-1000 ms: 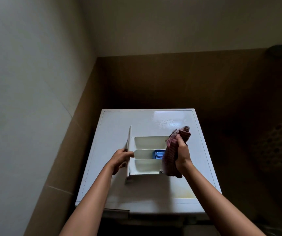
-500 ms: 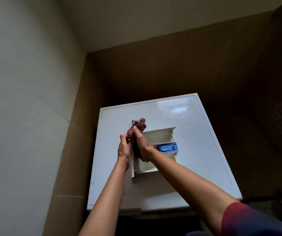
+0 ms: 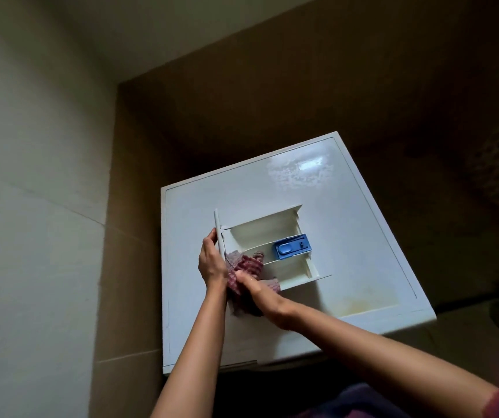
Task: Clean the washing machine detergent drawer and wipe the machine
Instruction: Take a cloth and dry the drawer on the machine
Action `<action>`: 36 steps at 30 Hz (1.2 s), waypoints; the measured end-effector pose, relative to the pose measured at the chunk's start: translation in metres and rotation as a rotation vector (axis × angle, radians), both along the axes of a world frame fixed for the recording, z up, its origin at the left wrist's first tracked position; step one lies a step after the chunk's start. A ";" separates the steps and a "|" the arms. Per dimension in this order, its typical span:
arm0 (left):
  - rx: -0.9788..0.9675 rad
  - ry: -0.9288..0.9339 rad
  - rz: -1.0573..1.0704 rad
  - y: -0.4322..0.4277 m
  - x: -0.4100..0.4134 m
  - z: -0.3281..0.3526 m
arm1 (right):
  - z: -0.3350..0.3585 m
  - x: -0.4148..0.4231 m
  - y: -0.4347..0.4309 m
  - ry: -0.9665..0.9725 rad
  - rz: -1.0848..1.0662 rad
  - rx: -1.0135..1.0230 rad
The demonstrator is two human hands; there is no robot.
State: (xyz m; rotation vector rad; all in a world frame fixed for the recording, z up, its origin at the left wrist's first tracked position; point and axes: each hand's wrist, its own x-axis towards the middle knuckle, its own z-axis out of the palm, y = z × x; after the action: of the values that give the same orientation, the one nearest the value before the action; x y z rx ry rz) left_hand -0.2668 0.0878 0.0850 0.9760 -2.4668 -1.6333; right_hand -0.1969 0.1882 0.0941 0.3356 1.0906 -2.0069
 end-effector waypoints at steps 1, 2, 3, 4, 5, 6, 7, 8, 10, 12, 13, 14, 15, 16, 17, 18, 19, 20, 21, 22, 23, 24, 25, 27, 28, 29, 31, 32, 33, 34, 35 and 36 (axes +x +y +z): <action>-0.009 -0.014 -0.001 0.000 0.000 0.000 | 0.003 -0.006 0.001 -0.036 -0.007 -0.016; -0.015 -0.028 -0.001 0.000 0.001 0.001 | 0.003 -0.012 0.000 -0.071 -0.027 -0.027; -0.018 -0.039 0.002 0.000 0.001 0.002 | 0.004 -0.019 -0.002 -0.108 -0.061 -0.042; -0.016 -0.045 0.006 0.001 0.002 0.003 | 0.003 -0.028 -0.005 -0.123 -0.096 -0.051; -0.003 -0.047 0.013 0.002 0.003 0.004 | 0.006 -0.037 -0.008 -0.137 -0.128 -0.083; 0.017 -0.035 0.025 0.004 0.004 0.005 | 0.007 -0.047 -0.010 -0.137 -0.157 -0.104; 0.041 -0.019 0.043 0.005 0.005 0.006 | 0.012 -0.056 -0.012 -0.154 -0.193 -0.157; 0.057 -0.006 0.061 0.007 0.005 0.007 | 0.015 -0.064 -0.013 -0.161 -0.213 -0.182; 0.070 0.012 0.090 0.011 0.006 0.011 | 0.020 -0.073 -0.013 -0.155 -0.216 -0.202; 0.071 0.025 0.099 0.012 0.006 0.013 | 0.018 -0.069 -0.014 -0.132 -0.192 -0.159; 0.072 0.027 0.098 0.012 0.006 0.013 | 0.017 -0.063 -0.012 -0.100 -0.162 -0.110; 0.073 0.031 0.092 0.010 0.006 0.013 | 0.017 -0.055 -0.009 -0.045 -0.111 -0.042; 0.070 0.027 0.081 0.009 0.005 0.012 | 0.018 -0.045 -0.005 0.014 -0.049 0.012; 0.053 0.015 0.064 0.007 0.004 0.011 | 0.016 -0.036 -0.001 0.063 0.020 0.052; 0.024 0.000 0.045 0.006 0.004 0.010 | 0.013 -0.025 0.005 0.087 0.078 0.059; -0.003 -0.005 0.027 0.006 0.003 0.009 | 0.012 -0.015 0.010 0.089 0.120 0.064; -0.011 0.007 0.008 0.005 0.004 0.007 | 0.008 -0.008 0.014 0.078 0.145 0.058; -0.018 0.027 -0.019 0.006 0.005 0.007 | 0.005 -0.003 0.017 0.073 0.152 0.056; -0.043 0.046 -0.059 0.005 0.007 0.007 | 0.004 -0.002 0.020 0.065 0.134 0.061; -0.086 0.057 -0.102 0.005 0.008 0.007 | 0.004 -0.003 0.022 0.071 0.109 0.062; -0.138 0.061 -0.134 0.004 0.007 0.006 | 0.005 -0.008 0.023 0.070 0.085 0.070; -0.187 0.061 -0.153 0.003 0.007 0.007 | 0.007 -0.012 0.024 0.067 0.061 0.071; -0.224 0.056 -0.162 0.003 0.005 0.008 | 0.008 -0.015 0.023 0.072 0.064 0.064; -0.255 0.034 -0.184 0.002 0.002 0.011 | 0.009 -0.017 0.020 0.093 0.077 0.053; -0.249 0.022 -0.195 0.002 0.000 0.012 | 0.011 -0.017 0.019 0.104 0.079 0.049; -0.237 0.015 -0.201 0.001 0.000 0.013 | 0.013 -0.017 0.018 0.110 0.077 0.042; -0.185 0.006 -0.206 -0.001 0.001 0.011 | 0.014 -0.020 0.016 0.113 0.047 0.020; -0.142 0.007 -0.205 -0.002 0.003 0.010 | 0.016 -0.022 0.015 0.110 0.024 0.016; -0.096 0.011 -0.201 -0.005 0.005 0.009 | 0.017 -0.025 0.013 0.102 0.009 0.018; -0.042 0.013 -0.195 -0.008 0.007 0.008 | 0.018 -0.026 0.012 0.103 0.010 0.021; 0.027 0.018 -0.183 -0.010 0.009 0.008 | 0.018 -0.027 0.010 0.107 0.015 0.027; 0.108 0.022 -0.167 -0.013 0.010 0.008 | 0.019 -0.028 0.009 0.120 0.026 0.039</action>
State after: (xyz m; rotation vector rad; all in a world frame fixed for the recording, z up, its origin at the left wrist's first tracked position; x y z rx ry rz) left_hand -0.2567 0.0751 0.0934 0.7755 -2.5304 -1.8333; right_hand -0.2249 0.1975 0.1133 0.2231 1.2038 -2.0058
